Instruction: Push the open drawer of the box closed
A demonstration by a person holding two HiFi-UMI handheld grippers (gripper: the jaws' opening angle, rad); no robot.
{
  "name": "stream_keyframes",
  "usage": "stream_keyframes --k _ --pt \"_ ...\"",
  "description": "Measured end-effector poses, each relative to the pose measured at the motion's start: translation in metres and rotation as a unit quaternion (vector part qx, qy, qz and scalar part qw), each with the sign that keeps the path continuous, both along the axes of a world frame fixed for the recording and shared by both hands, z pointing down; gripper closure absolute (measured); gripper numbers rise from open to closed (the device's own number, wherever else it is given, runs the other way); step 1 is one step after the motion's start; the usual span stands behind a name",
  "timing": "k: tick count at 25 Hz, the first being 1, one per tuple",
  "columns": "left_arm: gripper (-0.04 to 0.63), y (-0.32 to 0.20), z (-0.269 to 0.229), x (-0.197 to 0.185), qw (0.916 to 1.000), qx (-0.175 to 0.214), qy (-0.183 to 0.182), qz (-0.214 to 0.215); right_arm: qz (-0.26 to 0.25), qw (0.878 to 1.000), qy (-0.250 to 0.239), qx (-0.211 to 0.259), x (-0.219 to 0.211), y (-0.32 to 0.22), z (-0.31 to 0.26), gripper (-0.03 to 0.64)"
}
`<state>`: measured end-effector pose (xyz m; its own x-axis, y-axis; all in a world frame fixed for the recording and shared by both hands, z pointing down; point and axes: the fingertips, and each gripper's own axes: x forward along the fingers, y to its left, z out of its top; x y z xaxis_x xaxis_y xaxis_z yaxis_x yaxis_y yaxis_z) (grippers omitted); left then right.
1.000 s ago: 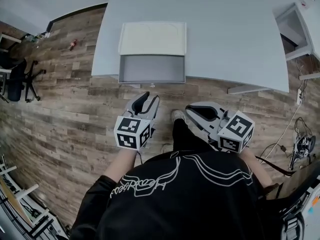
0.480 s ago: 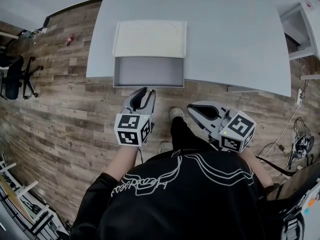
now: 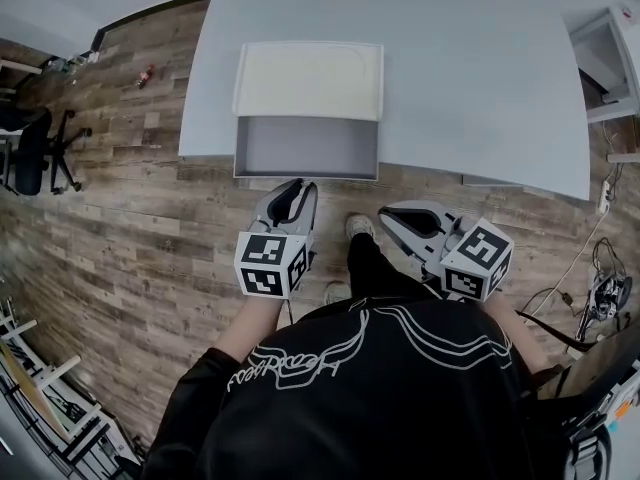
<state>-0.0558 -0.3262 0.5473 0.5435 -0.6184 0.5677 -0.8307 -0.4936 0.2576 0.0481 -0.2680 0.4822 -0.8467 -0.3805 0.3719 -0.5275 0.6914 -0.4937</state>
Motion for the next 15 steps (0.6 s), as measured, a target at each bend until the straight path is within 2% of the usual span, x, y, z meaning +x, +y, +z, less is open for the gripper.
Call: stream_keyframes --k 6,15 --pt "0.515 -0.002 -0.006 0.0 1.0 0.002 0.008 -0.002 0.002 1.0 0.001 -0.005 0.0 -0.001 0.003 0.607" --pt "0.515 -0.032 -0.003 -0.003 0.9999 0.009 0.01 -0.002 0.011 1.0 0.005 -0.018 0.003 -0.015 0.017 0.607"
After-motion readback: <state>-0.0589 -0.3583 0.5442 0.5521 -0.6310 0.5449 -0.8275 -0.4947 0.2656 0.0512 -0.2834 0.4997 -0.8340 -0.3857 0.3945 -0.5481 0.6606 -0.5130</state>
